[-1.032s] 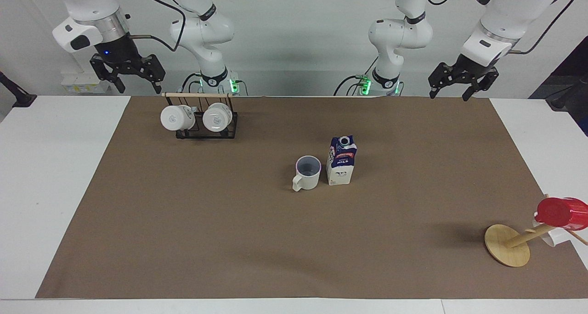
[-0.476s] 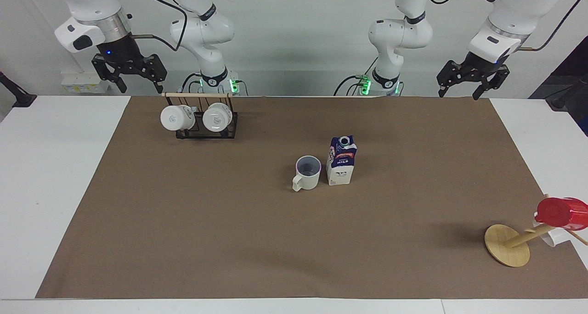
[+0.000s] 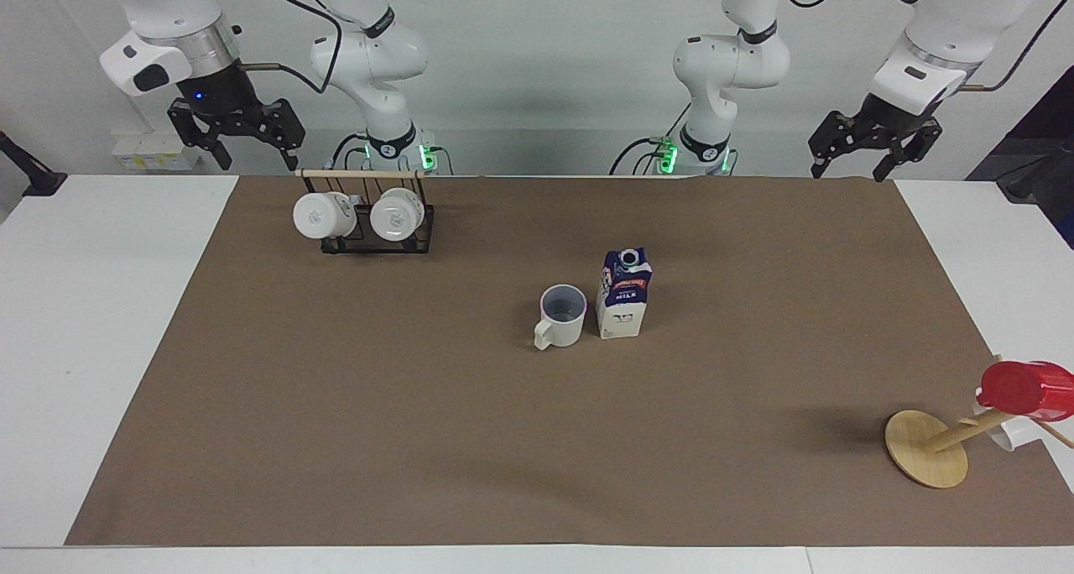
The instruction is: Place cup and milk on table
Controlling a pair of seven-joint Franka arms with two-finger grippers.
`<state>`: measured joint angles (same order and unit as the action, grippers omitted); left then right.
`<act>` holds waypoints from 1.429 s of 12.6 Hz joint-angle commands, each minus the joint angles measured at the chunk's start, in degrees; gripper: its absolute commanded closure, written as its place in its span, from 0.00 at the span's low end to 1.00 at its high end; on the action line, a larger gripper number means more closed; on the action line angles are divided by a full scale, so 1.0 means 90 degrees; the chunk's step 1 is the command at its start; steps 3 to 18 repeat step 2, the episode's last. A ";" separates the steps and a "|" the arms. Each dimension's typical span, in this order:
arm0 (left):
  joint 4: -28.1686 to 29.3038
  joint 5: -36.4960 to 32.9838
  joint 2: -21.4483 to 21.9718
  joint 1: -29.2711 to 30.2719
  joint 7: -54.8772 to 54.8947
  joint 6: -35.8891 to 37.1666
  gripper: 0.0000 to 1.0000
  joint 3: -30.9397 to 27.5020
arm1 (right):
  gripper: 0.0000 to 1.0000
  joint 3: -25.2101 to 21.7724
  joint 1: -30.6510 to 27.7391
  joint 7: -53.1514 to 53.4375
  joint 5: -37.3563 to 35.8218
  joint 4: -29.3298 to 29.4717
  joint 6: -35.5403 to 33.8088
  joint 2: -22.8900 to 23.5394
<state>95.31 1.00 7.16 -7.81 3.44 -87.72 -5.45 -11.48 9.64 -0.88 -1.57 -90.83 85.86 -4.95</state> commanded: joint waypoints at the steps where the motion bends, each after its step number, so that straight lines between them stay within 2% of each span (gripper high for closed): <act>1: -0.0092 -0.0102 -0.0004 0.0076 0.0076 0.0098 0.00 0.0049 | 0.00 0.0036 -0.0017 -0.0127 -0.0079 -0.0133 -0.0008 -0.0134; 18: -0.0082 -0.0102 -0.0004 0.0096 0.0076 0.0098 0.00 0.0049 | 0.00 0.0036 -0.0017 -0.0127 -0.0079 -0.0133 -0.0008 -0.0134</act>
